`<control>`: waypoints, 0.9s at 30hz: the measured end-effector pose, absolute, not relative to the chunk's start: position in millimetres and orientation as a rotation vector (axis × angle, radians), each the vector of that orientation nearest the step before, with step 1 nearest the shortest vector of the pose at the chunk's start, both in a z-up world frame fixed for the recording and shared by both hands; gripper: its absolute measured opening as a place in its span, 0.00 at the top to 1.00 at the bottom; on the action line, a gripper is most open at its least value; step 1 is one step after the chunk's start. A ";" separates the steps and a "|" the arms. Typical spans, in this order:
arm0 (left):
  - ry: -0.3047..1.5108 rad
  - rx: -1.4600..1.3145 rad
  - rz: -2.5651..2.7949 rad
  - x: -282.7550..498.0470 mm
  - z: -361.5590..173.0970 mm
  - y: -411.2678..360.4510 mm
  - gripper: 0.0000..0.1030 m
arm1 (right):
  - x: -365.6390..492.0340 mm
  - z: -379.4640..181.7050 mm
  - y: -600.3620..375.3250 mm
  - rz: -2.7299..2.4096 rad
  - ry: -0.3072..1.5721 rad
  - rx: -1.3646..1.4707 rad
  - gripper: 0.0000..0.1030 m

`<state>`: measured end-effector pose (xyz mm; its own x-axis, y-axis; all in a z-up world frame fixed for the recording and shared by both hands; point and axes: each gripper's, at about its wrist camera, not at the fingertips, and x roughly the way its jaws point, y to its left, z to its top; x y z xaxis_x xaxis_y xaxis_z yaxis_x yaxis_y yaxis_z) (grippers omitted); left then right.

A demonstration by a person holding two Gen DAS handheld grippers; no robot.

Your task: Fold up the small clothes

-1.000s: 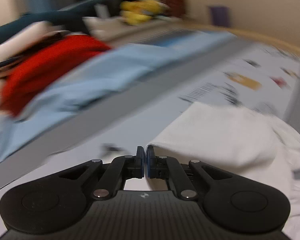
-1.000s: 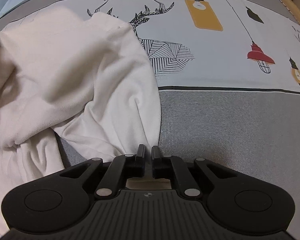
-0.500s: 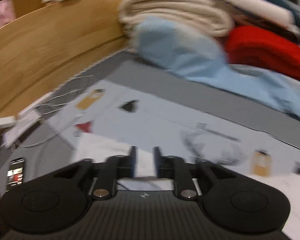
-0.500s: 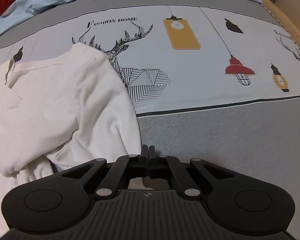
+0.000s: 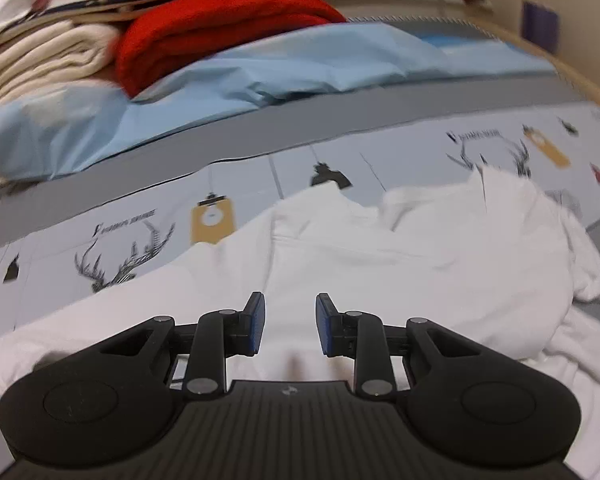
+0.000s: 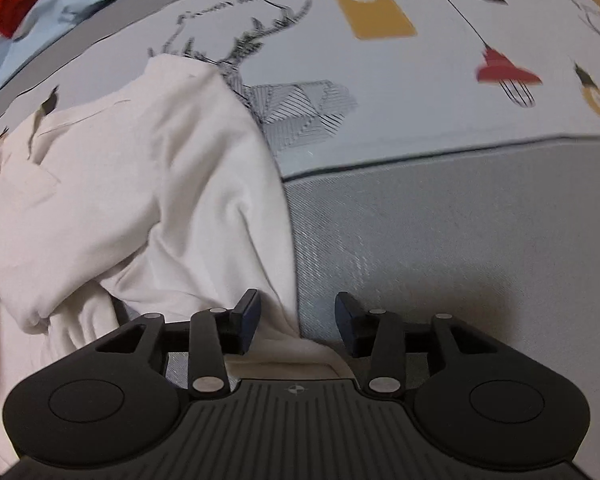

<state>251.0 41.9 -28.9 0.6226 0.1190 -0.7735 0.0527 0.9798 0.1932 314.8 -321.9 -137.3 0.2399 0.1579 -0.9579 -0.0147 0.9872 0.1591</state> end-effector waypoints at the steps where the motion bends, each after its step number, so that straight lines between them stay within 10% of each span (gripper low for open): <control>1: 0.900 0.208 0.014 255.5 -34.2 41.6 0.70 | 314.6 -137.7 -318.8 0.124 1.320 0.119 0.58; 6: 0.908 0.196 0.007 262.7 -38.2 39.8 0.70 | 309.3 -133.8 -288.7 0.244 1.281 -0.009 0.95; 11: 0.916 0.195 0.022 281.4 -41.2 59.3 0.70 | 316.5 -109.7 -294.6 0.210 1.231 -0.155 0.98; 15: 0.914 0.191 0.032 283.7 -40.1 65.1 0.70 | 318.6 -25.9 -316.6 0.037 0.814 -0.138 1.00; 23: 0.930 0.206 0.015 284.6 -43.6 71.5 0.70 | 320.8 -58.0 -338.0 0.012 0.940 -0.027 0.93; 27: 0.970 0.183 -0.022 285.3 -49.2 73.5 0.64 | 317.9 -88.7 -371.1 -0.010 1.171 0.285 0.62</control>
<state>285.3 73.5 -49.2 0.5665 0.0634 -0.8216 0.1004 0.9843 0.1452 317.9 -371.1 -88.7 0.3936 0.1397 -0.9086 0.1551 0.9641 0.2154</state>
